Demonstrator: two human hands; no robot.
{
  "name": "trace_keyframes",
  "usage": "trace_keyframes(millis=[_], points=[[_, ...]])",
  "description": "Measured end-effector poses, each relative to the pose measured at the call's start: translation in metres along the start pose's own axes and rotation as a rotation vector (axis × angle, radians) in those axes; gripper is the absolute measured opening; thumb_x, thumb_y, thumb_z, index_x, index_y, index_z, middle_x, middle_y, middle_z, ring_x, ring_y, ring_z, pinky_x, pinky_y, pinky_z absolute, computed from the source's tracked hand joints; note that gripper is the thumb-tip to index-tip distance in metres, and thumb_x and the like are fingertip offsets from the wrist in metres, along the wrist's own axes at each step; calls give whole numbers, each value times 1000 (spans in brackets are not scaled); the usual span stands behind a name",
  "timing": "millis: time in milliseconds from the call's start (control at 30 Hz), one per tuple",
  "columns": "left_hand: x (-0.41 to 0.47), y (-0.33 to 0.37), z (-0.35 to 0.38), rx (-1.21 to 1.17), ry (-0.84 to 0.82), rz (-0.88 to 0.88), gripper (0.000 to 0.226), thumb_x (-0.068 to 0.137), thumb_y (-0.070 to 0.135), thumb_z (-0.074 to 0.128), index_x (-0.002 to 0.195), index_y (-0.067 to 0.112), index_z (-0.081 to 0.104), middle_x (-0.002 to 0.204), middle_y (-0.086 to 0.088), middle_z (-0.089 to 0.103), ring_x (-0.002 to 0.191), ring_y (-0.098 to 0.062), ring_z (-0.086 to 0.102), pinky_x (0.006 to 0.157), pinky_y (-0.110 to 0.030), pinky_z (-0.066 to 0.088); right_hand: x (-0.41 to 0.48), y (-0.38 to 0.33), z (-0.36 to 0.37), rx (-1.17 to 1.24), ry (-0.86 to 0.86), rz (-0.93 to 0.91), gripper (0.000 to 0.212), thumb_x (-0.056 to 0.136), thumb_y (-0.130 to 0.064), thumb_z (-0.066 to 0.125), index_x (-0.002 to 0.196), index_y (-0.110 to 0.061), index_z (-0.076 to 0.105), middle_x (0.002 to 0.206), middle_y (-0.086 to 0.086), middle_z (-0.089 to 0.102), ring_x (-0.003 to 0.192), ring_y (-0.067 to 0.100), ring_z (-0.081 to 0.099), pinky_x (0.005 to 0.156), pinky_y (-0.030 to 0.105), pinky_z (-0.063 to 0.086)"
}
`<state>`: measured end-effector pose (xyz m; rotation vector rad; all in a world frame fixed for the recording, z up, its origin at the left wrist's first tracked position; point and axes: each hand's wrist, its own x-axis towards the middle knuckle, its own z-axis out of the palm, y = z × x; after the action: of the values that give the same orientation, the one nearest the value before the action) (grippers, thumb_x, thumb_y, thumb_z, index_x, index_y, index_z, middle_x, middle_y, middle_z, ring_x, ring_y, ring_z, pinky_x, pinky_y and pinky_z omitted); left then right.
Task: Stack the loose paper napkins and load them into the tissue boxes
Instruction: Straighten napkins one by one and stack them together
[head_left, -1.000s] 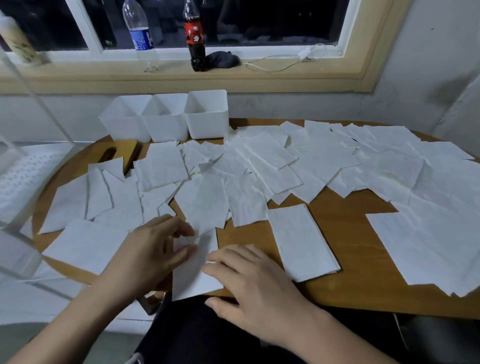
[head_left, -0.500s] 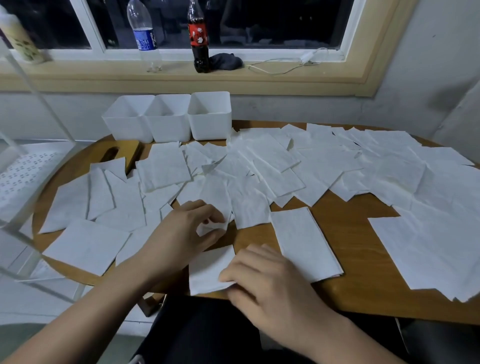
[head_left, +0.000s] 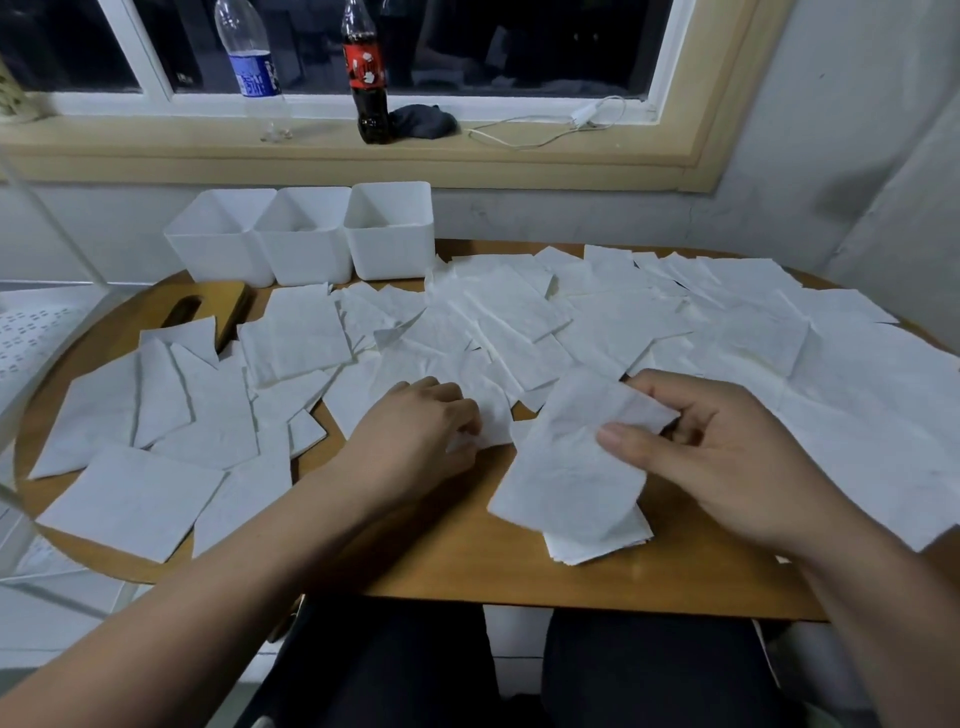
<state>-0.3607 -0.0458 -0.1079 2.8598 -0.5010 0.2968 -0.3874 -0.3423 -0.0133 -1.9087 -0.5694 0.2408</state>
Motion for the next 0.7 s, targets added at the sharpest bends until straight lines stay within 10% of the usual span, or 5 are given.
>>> trace_keyframes(millis=[233, 700], points=[[5, 5, 4, 54, 47, 20, 1, 86, 22, 69, 85, 23, 70, 80, 5, 61, 71, -17, 47, 67, -33, 40, 33, 34, -16, -192, -284, 243, 23, 100, -30, 74, 123, -24, 76, 118, -12, 80, 111, 8, 75, 104, 49, 59], [2, 1, 11, 47, 81, -19, 5, 91, 25, 66, 89, 26, 70, 83, 8, 64, 76, -16, 55, 72, -33, 48, 84, 67, -4, -374, -351, 306, 17, 104, -46, 64, 112, -32, 70, 113, -16, 74, 109, 7, 70, 103, 48, 57]])
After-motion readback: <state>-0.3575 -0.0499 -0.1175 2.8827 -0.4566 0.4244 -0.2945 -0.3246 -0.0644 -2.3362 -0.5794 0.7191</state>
